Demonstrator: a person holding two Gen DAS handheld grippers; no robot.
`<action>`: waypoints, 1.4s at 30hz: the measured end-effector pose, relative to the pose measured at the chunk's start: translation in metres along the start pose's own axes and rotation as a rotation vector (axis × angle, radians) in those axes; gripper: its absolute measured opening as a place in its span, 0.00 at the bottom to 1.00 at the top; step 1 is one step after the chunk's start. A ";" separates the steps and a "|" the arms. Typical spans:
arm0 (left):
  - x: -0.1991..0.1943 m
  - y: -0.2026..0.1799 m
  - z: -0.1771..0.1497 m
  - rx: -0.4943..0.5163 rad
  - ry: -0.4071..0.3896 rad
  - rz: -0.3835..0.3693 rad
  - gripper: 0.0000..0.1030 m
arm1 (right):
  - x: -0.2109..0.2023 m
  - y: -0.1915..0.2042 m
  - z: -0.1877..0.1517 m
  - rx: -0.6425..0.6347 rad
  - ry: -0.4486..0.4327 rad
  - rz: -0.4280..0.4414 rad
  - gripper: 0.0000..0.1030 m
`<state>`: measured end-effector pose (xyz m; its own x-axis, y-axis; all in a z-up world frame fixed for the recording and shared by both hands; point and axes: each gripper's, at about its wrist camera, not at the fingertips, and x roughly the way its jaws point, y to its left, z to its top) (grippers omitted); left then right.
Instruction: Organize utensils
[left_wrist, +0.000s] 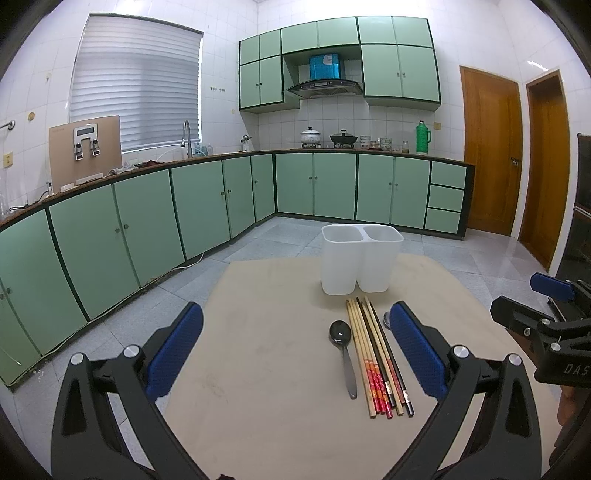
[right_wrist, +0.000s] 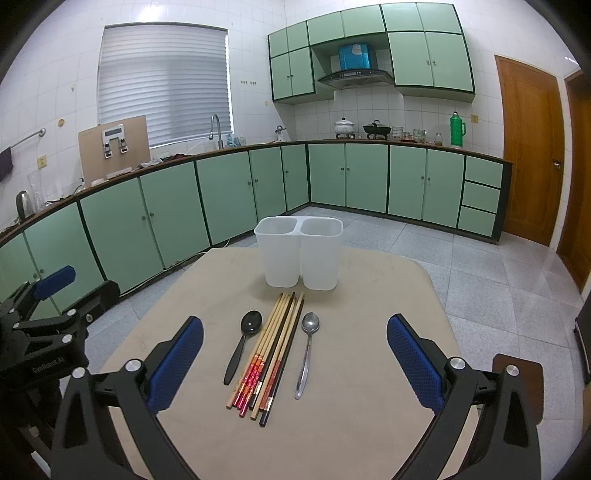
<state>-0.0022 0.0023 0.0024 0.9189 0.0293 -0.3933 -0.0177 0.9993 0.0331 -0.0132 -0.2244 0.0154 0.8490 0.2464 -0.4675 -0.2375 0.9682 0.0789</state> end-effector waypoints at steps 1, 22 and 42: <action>0.000 0.001 0.000 0.000 0.000 -0.001 0.95 | 0.000 0.000 0.000 0.000 0.000 0.000 0.94; 0.001 0.000 -0.001 0.002 0.001 0.001 0.95 | 0.002 -0.001 0.001 0.015 -0.008 0.002 0.94; 0.003 0.002 0.000 0.003 0.002 0.004 0.95 | 0.006 -0.004 -0.004 0.026 -0.014 0.000 0.94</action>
<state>0.0009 0.0043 0.0012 0.9179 0.0331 -0.3955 -0.0201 0.9991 0.0370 -0.0091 -0.2269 0.0093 0.8555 0.2463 -0.4554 -0.2250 0.9691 0.1013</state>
